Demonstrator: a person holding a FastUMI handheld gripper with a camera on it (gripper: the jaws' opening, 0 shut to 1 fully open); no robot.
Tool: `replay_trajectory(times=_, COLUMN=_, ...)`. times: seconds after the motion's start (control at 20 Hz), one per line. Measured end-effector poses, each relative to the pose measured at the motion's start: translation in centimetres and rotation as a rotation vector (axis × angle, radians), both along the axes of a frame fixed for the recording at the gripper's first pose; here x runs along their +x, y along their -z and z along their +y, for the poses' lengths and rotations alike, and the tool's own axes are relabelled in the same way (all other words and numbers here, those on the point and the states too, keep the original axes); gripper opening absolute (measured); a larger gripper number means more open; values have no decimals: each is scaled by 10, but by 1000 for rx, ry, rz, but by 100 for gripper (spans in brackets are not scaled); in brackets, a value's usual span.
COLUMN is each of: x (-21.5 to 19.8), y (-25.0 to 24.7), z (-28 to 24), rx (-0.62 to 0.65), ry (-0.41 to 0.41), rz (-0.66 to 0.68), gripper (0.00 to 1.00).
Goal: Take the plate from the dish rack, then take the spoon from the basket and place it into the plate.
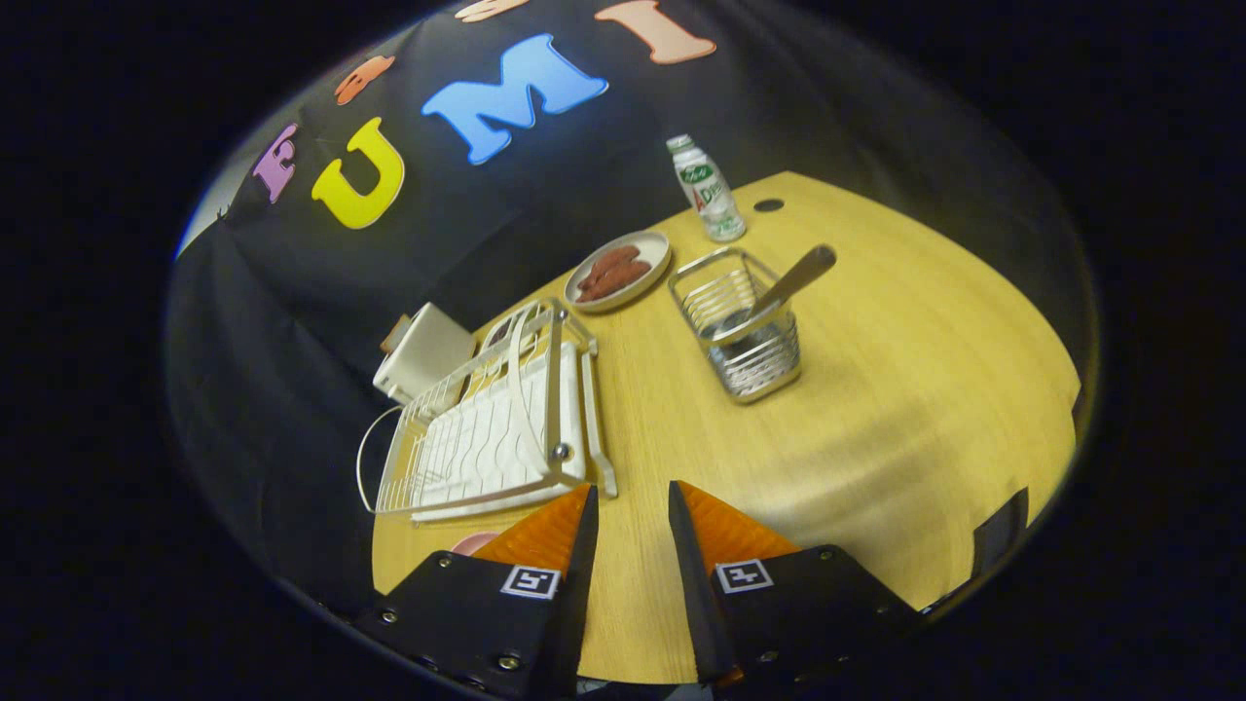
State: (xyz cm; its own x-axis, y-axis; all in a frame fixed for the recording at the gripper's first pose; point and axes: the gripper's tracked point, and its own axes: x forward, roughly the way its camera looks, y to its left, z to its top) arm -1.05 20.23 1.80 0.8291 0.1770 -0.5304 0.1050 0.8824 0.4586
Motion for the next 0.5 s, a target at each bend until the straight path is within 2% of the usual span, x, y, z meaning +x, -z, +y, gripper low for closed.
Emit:
replay_trajectory(times=0.1, x=12, y=-23, z=-30, rx=-45, ry=104, rz=-90, gripper=44)
replay_trajectory(times=0.25, x=28, y=-36, z=-62, rx=-65, ry=226, rz=-154, gripper=44)
replay_trajectory(times=0.5, x=53, y=-22, z=-93, rx=3, ry=340, rz=-154, gripper=44)
